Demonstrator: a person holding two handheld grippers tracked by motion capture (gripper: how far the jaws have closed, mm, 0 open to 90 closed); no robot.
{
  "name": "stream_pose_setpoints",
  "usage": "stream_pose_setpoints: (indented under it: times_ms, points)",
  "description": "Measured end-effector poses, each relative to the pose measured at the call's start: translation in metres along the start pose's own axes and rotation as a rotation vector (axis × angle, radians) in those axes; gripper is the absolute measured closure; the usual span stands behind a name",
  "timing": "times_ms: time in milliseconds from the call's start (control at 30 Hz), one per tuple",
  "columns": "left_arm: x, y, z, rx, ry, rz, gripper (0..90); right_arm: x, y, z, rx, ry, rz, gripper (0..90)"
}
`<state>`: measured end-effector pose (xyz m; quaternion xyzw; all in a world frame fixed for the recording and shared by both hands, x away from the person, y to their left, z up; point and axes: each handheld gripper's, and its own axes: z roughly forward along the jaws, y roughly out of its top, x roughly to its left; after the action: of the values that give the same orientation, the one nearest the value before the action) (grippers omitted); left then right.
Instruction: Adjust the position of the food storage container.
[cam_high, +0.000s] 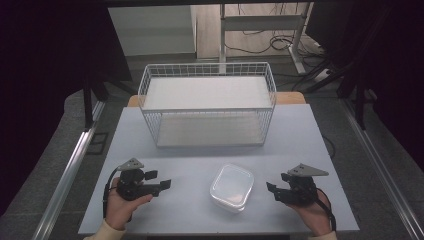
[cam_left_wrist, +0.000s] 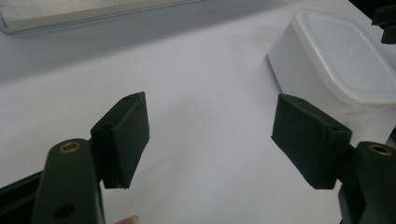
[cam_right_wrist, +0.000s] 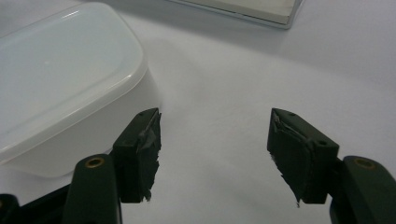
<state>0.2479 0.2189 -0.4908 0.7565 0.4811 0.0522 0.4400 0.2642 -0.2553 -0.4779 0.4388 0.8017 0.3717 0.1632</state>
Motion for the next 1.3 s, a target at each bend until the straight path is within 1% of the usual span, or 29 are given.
stream_pose_setpoints:
  times_ms: [133,167,233,300,367,400,467,600,667,700,733,800,833,867,900,933,967,1000,1033,1067,1100,1133,1200,1300]
  points:
    - [-0.001,0.0,0.002,0.007,-0.002,0.002,26.6,0.001,0.002,-0.001,0.023,0.01,0.001,39.1]
    - [-0.001,0.0,0.002,0.008,-0.001,0.001,26.6,0.003,0.002,-0.001,0.038,0.015,-0.005,39.9]
    - [-0.001,-0.001,0.003,0.009,-0.001,0.001,26.6,0.004,0.003,-0.001,0.045,0.018,-0.01,40.3]
    - [-0.001,-0.001,0.003,0.01,-0.002,0.003,26.6,0.008,0.004,0.001,0.069,0.027,-0.024,41.4]
    - [-0.001,-0.001,0.003,0.011,-0.002,0.004,26.6,0.01,0.004,0.002,0.077,0.034,-0.024,41.7]
    - [-0.001,-0.001,0.003,0.011,-0.003,0.004,26.6,0.013,0.006,0.003,0.095,0.042,-0.03,42.6]
    - [-0.001,-0.001,0.003,0.012,-0.003,0.004,26.6,0.017,0.007,0.004,0.112,0.049,-0.034,44.0]
    - [-0.001,-0.001,0.004,0.017,-0.002,0.003,26.5,0.022,0.008,0.006,0.133,0.061,-0.063,51.7]
    - [-0.001,-0.001,0.004,0.018,0.0,0.004,26.5,0.024,0.009,0.007,0.139,0.069,-0.065,57.8]
    - [-0.002,-0.001,0.004,0.018,-0.001,0.005,26.5,0.024,0.009,0.007,0.139,0.069,-0.065,57.8]
    - [-0.002,-0.001,0.005,0.021,-0.003,0.007,26.5,0.025,0.01,0.008,0.15,0.081,-0.07,66.8]
    - [-0.002,-0.001,0.005,0.023,-0.003,0.008,26.5,0.026,0.01,0.009,0.158,0.087,-0.069,73.7]
    - [-0.002,-0.001,0.005,0.023,-0.003,0.008,26.5,0.026,0.01,0.009,0.158,0.087,-0.069,73.7]
    - [-0.002,-0.001,0.005,0.023,-0.002,0.009,26.5,0.028,0.011,0.01,0.166,0.093,-0.077,79.4]
    - [-0.002,-0.001,0.005,0.024,-0.002,0.01,26.5,0.028,0.011,0.01,0.166,0.093,-0.077,79.4]
    - [-0.002,-0.001,0.005,0.024,-0.002,0.01,26.5,0.029,0.011,0.012,0.174,0.099,-0.089,84.5]
    - [-0.002,-0.001,0.005,0.024,-0.002,0.01,26.5,0.029,0.011,0.012,0.174,0.099,-0.089,84.5]
    - [-0.002,-0.001,0.005,0.024,-0.002,0.01,26.5,0.031,0.012,0.015,0.184,0.105,-0.096,89.1]
    - [-0.002,-0.001,0.005,0.024,-0.002,0.01,26.5,0.031,0.012,0.015,0.184,0.105,-0.096,89.1]
    - [-0.002,-0.001,0.005,0.024,-0.002,0.01,26.5,0.034,0.013,0.018,0.2,0.109,-0.104,90.0]
    - [-0.002,-0.001,0.005,0.023,-0.002,0.01,26.5,0.034,0.013,0.018,0.2,0.109,-0.104,90.0]
    - [-0.002,-0.001,0.006,0.024,-0.001,0.01,26.5,0.036,0.014,0.022,0.211,0.109,-0.114,90.0]
    - [-0.002,-0.001,0.006,0.026,-0.002,0.01,26.5,0.039,0.015,0.026,0.222,0.11,-0.115,90.0]
    - [-0.002,-0.001,0.006,0.026,-0.003,0.011,26.5,0.042,0.017,0.03,0.227,0.112,-0.124,90.0]
